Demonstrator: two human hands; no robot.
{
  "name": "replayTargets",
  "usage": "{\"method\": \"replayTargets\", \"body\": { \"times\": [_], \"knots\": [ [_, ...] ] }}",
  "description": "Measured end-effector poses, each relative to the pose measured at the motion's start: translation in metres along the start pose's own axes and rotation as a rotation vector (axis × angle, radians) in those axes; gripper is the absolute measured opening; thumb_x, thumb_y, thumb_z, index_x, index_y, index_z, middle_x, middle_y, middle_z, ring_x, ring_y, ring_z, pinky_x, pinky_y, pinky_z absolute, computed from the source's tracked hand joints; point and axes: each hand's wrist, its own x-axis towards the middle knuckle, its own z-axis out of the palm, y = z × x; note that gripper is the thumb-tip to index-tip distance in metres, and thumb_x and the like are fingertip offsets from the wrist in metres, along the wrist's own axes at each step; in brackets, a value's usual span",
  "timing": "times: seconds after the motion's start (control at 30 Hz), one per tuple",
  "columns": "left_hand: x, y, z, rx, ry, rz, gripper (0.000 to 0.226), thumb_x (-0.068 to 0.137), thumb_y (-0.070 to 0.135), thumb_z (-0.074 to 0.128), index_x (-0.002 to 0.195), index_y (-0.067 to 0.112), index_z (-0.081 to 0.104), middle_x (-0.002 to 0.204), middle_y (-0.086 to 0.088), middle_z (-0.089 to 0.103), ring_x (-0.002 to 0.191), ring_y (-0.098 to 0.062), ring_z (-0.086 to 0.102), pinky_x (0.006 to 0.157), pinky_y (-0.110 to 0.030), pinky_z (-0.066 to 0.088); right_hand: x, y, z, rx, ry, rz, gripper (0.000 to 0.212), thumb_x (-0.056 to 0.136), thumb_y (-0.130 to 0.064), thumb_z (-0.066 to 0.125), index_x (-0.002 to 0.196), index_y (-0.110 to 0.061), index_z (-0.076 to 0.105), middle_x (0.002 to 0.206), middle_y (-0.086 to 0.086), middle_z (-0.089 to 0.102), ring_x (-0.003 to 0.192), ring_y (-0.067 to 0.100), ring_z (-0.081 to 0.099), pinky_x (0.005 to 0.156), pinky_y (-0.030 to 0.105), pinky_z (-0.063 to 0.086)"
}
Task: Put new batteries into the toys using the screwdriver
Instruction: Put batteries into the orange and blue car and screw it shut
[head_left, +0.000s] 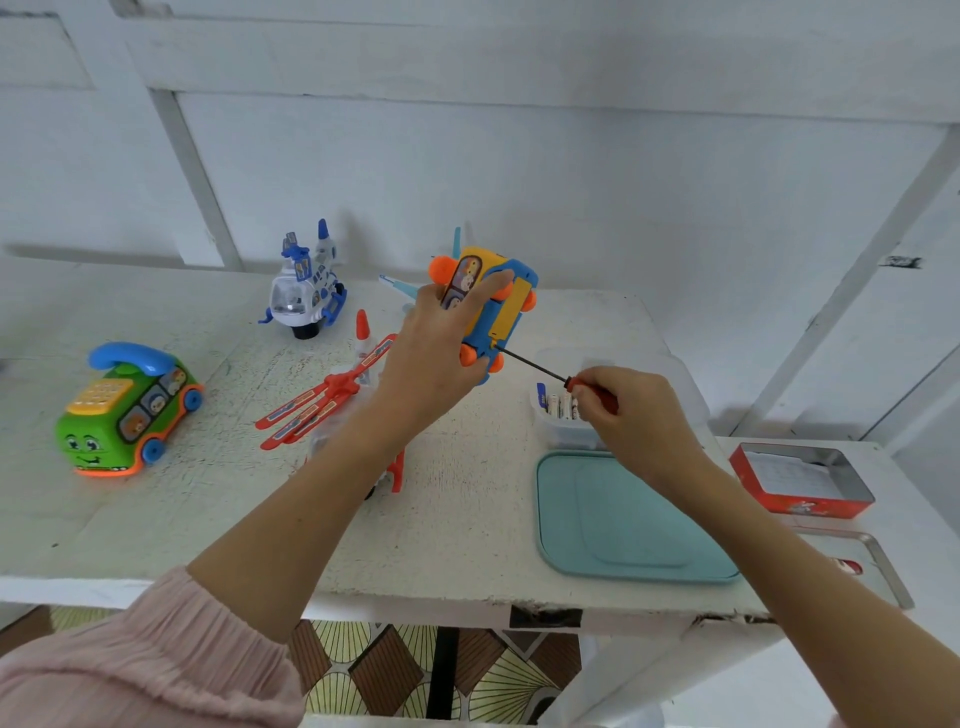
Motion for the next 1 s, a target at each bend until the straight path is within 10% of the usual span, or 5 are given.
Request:
{"method": "replayTargets", "body": {
  "times": [1.0],
  "knots": [
    [-0.0047,0.0026,-0.0028,-0.001,0.012,0.058,0.079,0.08,0.019,0.068,0.132,0.051,0.018,0.126,-0.018,0.04,0.097,-0.036,0.052,0.079,-0.042,0.051,-0.0048,-0.0039,-0.001,0.159,0.027,0.115,0.026,0.077,-0.034,0.072,0.087,-0.015,0.058,0.075,-0.002,0.059,0.066,0.014,0.054,0.062,0.027,0.044]
  ]
}}
